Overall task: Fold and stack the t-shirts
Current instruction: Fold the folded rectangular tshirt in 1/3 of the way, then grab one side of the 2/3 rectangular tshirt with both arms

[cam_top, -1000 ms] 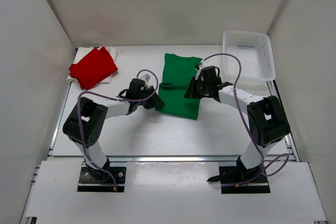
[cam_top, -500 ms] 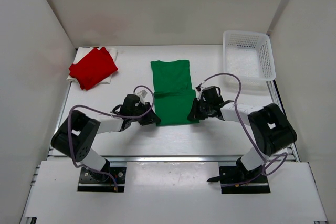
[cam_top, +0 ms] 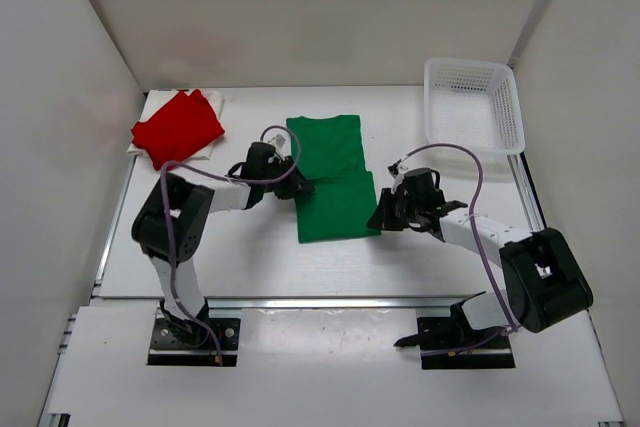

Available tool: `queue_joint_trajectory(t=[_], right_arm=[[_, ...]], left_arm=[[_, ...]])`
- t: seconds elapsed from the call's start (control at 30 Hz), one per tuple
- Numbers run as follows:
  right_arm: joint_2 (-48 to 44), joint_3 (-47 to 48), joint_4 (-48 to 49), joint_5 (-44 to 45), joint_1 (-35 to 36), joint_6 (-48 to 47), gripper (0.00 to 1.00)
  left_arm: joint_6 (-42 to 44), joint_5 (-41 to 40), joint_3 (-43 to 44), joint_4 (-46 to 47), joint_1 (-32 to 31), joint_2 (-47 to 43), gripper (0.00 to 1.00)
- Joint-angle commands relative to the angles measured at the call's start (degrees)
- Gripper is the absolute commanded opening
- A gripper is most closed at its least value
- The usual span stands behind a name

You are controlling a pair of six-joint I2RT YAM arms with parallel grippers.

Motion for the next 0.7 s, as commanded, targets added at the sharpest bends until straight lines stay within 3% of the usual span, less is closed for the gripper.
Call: queue_joint_trajectory(t=[0.0,0.17,0.33,0.43,0.5,0.67], right_arm=[[-1.73,-1.95,3.27,-0.94,0.39,0.23,0.00],[-0.23,-3.27,2.77,0.46,-1.71,0.50,0.00],[-4.87,-4.33,4.08,-0.86,-2.67,1.28,0.05],[-7.26,-6.43,5.23,-0.68,-3.65,2.08,0.18],[-6.04,-6.53,5.06,-0.95,-4.00,1.82,0.32],[-0.86,-5.92,6.63,-1.56,-2.68,1.38,0.45]], left_arm=[[-2.00,0.65,3.81,1.34,3.96,4.54,0.31],[-6.13,5.04,3.21,9.33,6.87,4.48,0.34],[-3.50,0.75,-4.24,8.12,4.42,-10.43,0.42],[-0.88,-1.89,-10.48,5.49,3.71,-18.96,0.48],[3.42,-4.79,-13.05,-1.78,2.83,-22.14,0.56],[9.68,-8.05,-21.99,-10.95,2.12,-25.76,0.64]])
